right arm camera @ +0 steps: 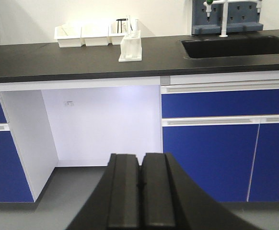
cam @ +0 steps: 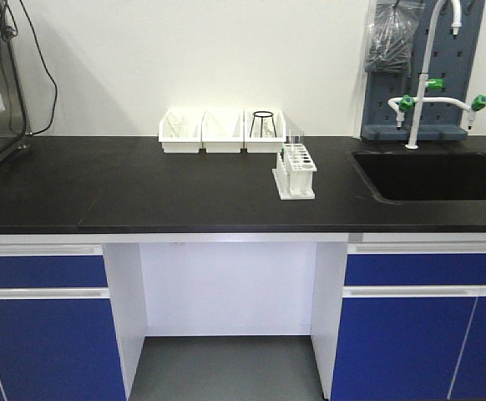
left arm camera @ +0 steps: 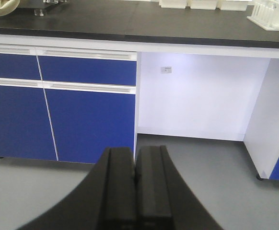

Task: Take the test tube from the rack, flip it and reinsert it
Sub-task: 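Drive the base toward the white test-tube rack on the bench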

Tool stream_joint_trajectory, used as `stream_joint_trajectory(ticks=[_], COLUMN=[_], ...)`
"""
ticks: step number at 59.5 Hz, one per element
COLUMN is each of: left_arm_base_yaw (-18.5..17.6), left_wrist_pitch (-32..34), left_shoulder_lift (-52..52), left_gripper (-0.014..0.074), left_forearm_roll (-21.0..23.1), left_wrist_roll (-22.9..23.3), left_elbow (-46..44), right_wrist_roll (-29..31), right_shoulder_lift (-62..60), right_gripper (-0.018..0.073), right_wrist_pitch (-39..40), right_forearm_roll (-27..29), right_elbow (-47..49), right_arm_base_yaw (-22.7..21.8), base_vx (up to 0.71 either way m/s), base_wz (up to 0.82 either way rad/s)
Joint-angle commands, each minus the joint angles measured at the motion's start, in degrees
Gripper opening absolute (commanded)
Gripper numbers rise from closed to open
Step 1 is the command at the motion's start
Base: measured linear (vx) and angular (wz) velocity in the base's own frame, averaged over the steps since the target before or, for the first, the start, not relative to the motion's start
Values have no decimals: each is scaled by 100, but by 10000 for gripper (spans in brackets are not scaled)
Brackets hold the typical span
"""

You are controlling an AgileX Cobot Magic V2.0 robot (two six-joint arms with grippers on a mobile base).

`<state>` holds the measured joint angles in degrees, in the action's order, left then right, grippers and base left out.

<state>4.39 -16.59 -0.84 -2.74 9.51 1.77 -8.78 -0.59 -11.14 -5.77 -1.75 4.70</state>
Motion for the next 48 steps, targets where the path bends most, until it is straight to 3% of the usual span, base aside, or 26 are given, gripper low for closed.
stream_joint_trajectory(ticks=[1,48], left_arm_base_yaw=[-40,-40], left_wrist_pitch=[502,502], left_shoulder_lift=[-72,-72], left_gripper=[-6,-6], left_forearm_roll=[21,21], left_wrist_roll=[1,1], left_elbow=[5,5], right_wrist_roll=[7,7], right_shoulder_lift=[-57,-57], right_gripper=[-8,-8], right_wrist_pitch=[492,492], right_forearm_roll=[-34,-34], right_elbow=[-5,-5], right_arm_base_yaw=[-7,-7], base_vx=[18,23], base_wz=[9,-2])
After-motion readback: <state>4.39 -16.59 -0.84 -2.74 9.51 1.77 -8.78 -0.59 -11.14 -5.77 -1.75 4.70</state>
